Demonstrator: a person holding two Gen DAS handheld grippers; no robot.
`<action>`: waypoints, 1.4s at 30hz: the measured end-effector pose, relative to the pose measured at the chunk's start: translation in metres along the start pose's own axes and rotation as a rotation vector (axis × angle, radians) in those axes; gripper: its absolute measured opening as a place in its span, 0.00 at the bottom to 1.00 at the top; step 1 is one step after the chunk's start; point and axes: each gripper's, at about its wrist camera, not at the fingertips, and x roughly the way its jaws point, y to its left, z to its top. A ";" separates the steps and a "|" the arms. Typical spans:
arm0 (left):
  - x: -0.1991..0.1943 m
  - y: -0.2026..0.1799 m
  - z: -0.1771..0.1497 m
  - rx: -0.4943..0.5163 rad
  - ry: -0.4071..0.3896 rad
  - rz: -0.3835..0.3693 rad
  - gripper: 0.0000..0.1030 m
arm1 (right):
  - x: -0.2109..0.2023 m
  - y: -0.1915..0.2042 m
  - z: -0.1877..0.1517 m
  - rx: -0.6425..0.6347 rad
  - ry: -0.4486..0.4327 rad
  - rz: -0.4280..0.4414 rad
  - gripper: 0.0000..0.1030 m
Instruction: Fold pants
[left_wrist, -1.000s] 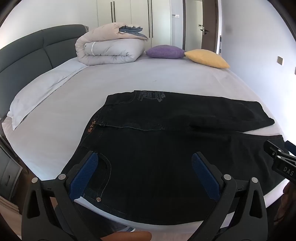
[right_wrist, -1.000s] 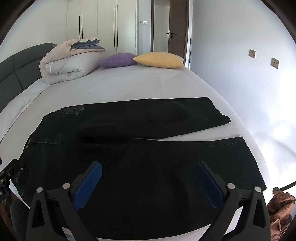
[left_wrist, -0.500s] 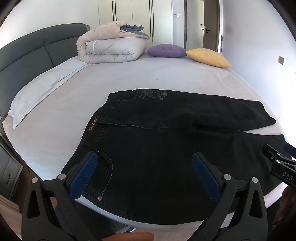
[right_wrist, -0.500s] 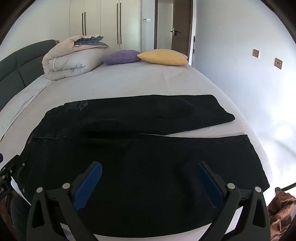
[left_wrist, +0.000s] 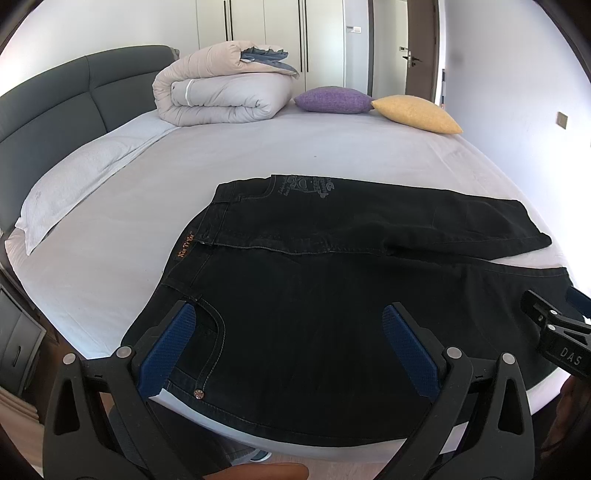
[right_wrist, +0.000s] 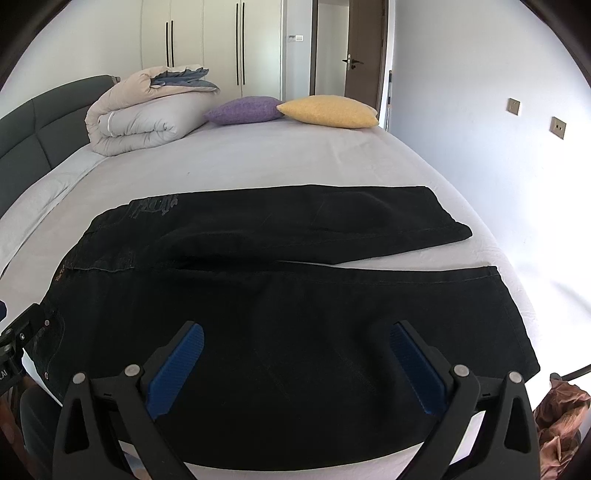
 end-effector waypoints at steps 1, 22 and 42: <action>0.000 0.000 0.000 0.000 0.000 0.000 1.00 | 0.000 0.000 0.000 0.000 0.000 0.000 1.00; 0.004 0.003 -0.005 0.000 0.004 0.000 1.00 | 0.000 0.003 -0.002 -0.002 0.002 -0.003 1.00; 0.005 0.003 -0.005 -0.001 0.006 0.000 1.00 | 0.001 0.004 -0.004 -0.005 0.007 -0.004 1.00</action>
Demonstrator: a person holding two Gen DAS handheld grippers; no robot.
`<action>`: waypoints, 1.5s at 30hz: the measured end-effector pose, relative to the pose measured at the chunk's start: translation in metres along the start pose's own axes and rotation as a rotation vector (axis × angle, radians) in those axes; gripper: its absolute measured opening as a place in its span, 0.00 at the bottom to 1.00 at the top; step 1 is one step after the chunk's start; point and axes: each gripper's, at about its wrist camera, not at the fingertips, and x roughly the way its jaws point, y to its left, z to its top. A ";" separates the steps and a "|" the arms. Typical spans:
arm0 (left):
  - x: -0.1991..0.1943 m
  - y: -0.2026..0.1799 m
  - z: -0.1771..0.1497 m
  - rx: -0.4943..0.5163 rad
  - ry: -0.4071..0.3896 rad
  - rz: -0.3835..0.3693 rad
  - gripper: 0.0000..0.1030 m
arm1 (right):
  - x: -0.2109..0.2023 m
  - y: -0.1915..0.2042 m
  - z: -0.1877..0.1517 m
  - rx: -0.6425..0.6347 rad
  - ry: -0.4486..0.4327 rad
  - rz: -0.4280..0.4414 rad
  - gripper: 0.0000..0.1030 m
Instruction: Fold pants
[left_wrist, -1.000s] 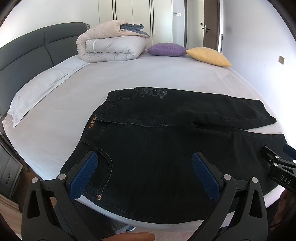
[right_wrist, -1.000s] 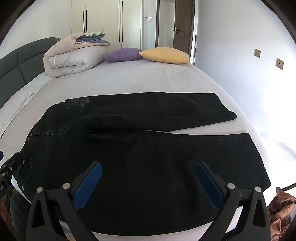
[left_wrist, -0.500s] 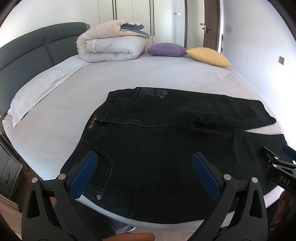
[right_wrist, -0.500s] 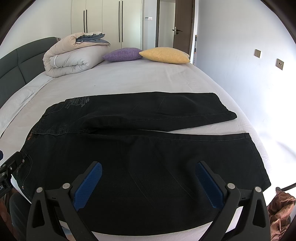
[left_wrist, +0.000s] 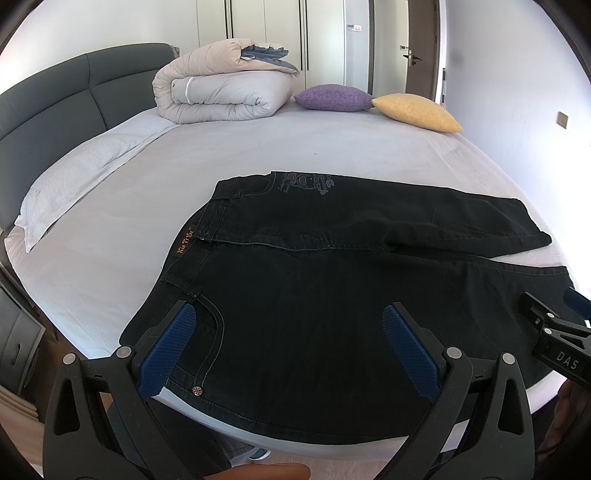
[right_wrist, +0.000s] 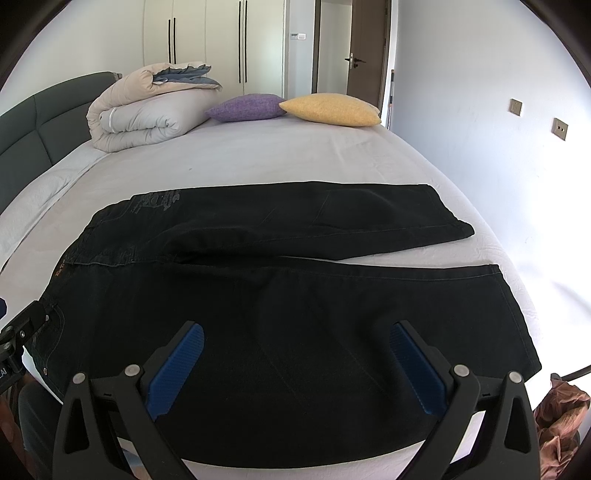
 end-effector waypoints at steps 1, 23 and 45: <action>-0.002 -0.003 0.001 0.001 0.000 0.000 1.00 | 0.000 0.000 0.000 0.001 0.000 0.001 1.00; 0.004 -0.003 -0.006 0.001 0.004 -0.001 1.00 | 0.000 0.004 -0.004 -0.001 0.003 0.001 1.00; 0.005 -0.008 -0.002 0.198 -0.161 0.143 1.00 | 0.011 0.004 0.009 -0.053 0.000 0.064 1.00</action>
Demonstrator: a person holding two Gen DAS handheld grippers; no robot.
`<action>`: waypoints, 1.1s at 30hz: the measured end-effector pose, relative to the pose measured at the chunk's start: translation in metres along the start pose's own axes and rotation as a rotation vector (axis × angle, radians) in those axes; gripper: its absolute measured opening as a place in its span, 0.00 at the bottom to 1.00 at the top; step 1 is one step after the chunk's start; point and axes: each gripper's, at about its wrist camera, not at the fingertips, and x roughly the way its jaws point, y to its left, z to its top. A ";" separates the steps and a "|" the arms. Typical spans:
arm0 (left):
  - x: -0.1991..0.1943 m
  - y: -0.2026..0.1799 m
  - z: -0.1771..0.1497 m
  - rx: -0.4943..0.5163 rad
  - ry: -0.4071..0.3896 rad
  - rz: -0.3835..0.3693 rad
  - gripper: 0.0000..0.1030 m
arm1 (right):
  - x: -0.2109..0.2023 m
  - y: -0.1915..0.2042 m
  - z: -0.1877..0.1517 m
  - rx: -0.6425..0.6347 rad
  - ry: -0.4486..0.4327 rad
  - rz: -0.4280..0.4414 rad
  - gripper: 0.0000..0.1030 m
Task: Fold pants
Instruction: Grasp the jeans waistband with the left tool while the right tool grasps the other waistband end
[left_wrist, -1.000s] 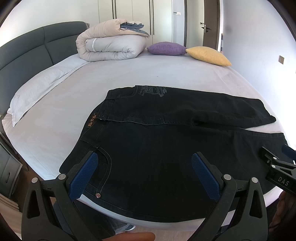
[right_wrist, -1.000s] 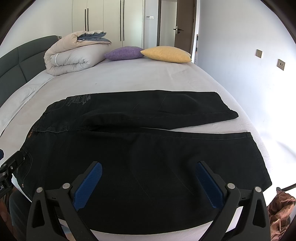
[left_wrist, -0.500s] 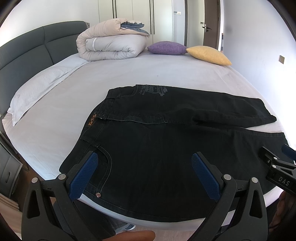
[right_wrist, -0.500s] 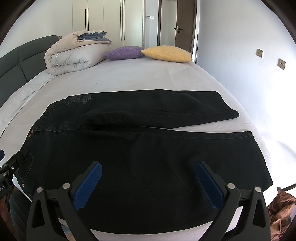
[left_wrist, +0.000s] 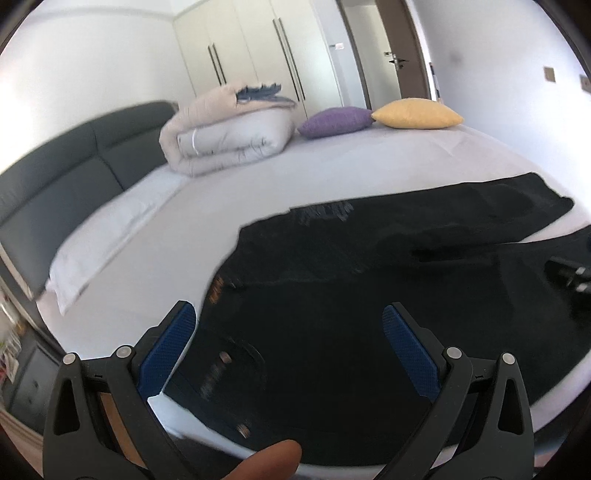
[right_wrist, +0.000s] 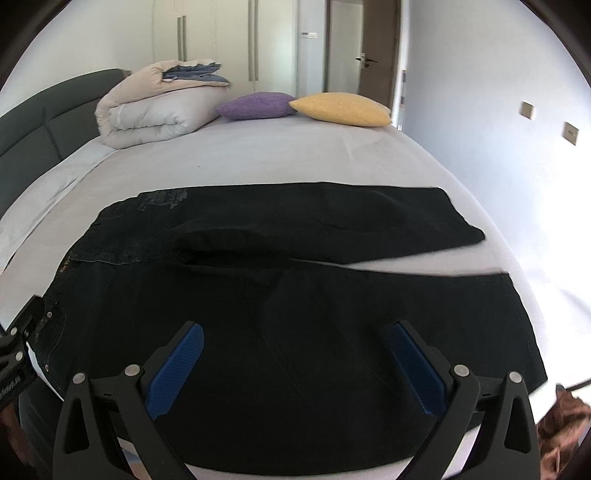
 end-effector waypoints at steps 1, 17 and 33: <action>0.007 0.005 0.003 0.008 -0.016 -0.002 1.00 | 0.004 0.000 0.007 -0.017 0.000 0.024 1.00; 0.187 0.060 0.083 0.161 0.131 -0.344 1.00 | 0.123 0.051 0.129 -0.493 -0.038 0.356 0.99; 0.411 0.070 0.170 0.384 0.442 -0.840 0.63 | 0.237 0.057 0.197 -0.692 0.158 0.593 0.76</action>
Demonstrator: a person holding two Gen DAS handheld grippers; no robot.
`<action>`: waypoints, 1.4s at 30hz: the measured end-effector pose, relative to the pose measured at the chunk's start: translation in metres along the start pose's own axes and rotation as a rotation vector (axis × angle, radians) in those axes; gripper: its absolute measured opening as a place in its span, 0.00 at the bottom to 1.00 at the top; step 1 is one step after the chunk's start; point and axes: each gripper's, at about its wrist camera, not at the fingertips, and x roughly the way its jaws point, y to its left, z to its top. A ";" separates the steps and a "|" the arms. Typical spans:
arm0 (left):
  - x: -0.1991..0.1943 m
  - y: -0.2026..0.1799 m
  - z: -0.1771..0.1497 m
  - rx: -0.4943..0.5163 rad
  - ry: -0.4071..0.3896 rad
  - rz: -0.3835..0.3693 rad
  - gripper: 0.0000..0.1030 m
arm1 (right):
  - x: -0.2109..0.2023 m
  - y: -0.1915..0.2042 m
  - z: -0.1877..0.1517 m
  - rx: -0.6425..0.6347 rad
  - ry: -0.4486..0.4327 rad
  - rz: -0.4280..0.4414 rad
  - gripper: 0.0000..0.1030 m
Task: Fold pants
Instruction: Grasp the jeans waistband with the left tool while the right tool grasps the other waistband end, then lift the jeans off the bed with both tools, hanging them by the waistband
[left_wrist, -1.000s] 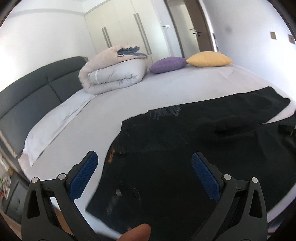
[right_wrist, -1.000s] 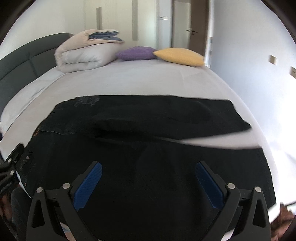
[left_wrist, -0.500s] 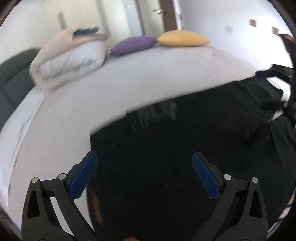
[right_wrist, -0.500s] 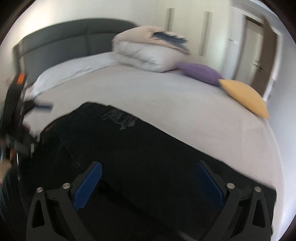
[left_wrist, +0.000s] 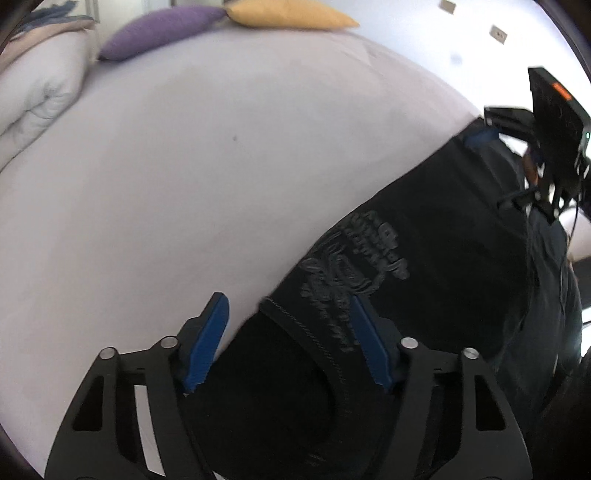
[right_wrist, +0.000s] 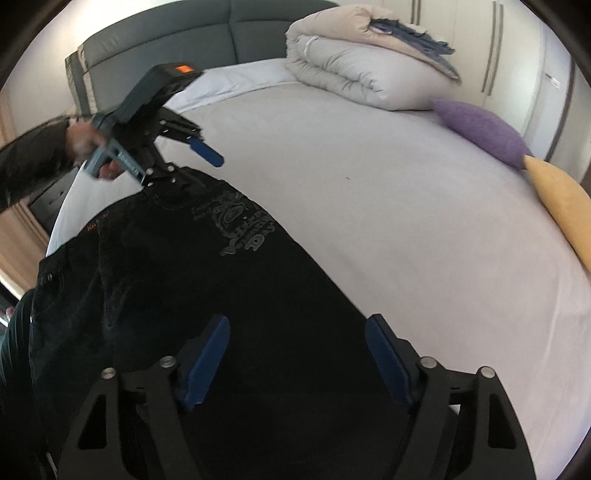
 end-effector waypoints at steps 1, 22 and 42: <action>0.006 0.007 0.000 -0.004 0.027 -0.025 0.63 | 0.002 -0.001 0.001 -0.011 0.006 0.007 0.75; 0.002 0.006 -0.014 0.095 -0.066 0.087 0.06 | 0.070 -0.025 0.035 -0.077 0.142 0.077 0.44; -0.044 -0.050 -0.054 0.099 -0.235 0.141 0.06 | 0.058 -0.014 0.060 -0.013 0.095 0.078 0.04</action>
